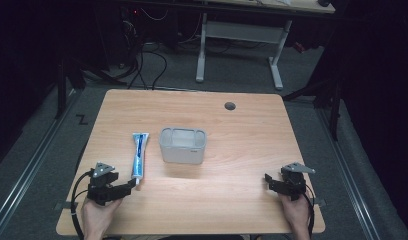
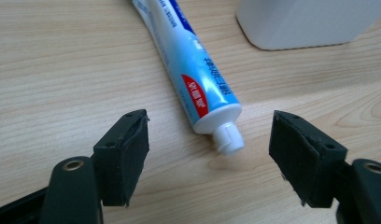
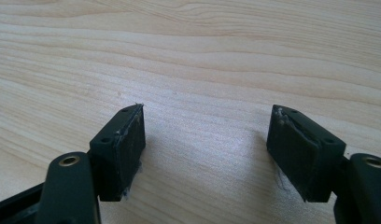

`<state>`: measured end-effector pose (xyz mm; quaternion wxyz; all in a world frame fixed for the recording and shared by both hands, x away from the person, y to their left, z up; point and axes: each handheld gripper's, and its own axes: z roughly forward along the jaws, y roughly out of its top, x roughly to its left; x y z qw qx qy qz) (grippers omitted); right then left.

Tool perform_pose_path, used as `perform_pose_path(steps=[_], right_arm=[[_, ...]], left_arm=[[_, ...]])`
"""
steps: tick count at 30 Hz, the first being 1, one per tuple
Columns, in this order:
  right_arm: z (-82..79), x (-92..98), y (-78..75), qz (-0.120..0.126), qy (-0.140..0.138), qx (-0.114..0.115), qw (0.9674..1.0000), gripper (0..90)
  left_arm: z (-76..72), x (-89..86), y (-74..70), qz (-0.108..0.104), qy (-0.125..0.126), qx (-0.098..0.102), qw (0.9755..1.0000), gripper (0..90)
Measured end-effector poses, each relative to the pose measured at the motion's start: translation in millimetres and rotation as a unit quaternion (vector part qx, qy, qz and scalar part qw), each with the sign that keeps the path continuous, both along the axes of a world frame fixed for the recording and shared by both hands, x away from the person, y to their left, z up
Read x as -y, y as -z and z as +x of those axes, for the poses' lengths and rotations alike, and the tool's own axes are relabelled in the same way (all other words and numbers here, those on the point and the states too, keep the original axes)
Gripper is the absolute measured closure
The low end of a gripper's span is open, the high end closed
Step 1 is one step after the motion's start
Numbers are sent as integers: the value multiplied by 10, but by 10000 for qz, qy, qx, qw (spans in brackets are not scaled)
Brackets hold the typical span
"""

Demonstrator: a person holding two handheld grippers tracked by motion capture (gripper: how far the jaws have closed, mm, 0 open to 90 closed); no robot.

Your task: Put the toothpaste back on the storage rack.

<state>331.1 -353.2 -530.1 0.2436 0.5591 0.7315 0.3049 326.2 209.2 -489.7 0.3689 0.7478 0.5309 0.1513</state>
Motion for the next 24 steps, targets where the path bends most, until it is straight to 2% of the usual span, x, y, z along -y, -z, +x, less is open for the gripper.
perform_pose_path(steps=[14, 24], right_arm=[[-1, 1, 2, 3, -7, 13, 10000, 280], [-2, 1, 2, 5, -8, 13, 10000, 280]], left_arm=[[173, 236, -66, 220, 141, -64, 9996, 322], [314, 290, -143, 367, 133, -121, 9992, 345]])
